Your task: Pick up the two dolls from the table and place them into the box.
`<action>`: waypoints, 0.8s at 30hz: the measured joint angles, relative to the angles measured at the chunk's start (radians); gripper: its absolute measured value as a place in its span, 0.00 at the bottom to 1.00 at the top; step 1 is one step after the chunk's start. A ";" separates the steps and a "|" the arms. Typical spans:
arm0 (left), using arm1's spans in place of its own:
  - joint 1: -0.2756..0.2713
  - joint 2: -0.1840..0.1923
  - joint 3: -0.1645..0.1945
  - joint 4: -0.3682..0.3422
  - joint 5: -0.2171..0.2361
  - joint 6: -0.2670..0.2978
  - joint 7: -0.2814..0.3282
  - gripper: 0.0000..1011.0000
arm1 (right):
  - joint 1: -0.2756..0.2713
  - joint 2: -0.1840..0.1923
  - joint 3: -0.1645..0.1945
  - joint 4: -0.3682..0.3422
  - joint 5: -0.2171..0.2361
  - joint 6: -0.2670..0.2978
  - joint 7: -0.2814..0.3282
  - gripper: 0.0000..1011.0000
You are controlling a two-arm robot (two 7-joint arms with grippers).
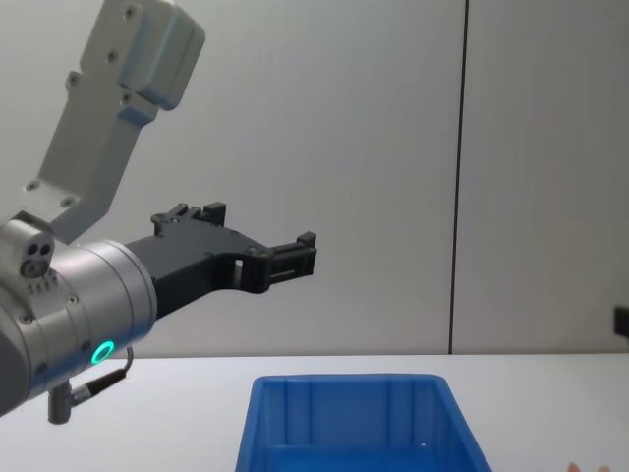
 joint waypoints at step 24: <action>0.000 0.000 0.000 0.000 0.000 0.000 0.000 0.99 | -0.049 0.037 0.012 0.045 0.019 0.142 0.030 0.99</action>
